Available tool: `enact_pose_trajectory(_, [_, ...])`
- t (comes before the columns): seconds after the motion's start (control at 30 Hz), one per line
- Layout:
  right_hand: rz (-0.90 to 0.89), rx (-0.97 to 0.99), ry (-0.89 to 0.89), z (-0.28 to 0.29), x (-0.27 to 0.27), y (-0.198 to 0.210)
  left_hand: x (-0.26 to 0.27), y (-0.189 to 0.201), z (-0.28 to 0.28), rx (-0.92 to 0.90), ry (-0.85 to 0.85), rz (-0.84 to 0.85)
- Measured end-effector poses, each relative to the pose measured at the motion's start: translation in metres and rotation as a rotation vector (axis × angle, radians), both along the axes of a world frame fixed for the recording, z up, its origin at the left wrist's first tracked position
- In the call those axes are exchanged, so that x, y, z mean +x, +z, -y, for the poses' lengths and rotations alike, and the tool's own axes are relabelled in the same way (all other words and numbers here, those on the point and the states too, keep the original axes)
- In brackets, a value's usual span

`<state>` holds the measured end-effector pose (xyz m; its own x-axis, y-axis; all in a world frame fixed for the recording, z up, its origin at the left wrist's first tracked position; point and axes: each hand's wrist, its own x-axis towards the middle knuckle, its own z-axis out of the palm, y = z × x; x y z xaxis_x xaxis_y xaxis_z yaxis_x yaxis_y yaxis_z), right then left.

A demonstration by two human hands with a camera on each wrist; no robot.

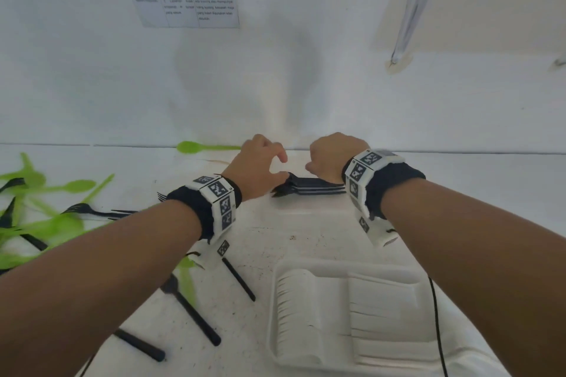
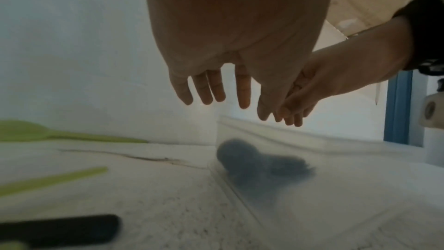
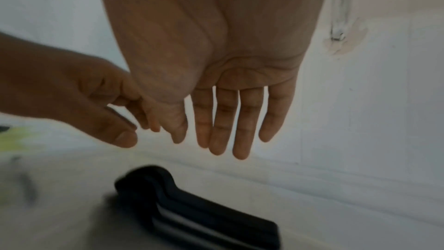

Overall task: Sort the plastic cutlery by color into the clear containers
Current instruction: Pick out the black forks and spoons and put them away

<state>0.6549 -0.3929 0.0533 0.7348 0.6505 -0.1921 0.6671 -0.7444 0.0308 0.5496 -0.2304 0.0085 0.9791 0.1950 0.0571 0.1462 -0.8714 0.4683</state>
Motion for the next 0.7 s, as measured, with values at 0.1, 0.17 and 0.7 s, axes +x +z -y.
enact_pose_trajectory(0.1, [-0.198,0.213,-0.057,-0.009,-0.015,0.015,-0.026,0.023,-0.020,0.001,0.127,-0.058])
enact_pose_trajectory(0.17, [-0.300,0.313,-0.060,-0.021,-0.033,0.023,-0.051,0.039,-0.039,-0.021,0.210,-0.150])
enact_pose_trajectory(0.7, [-0.533,0.322,0.281,-0.190,-0.254,0.011,-0.329,0.069,-0.171,0.074,0.544,-0.380])
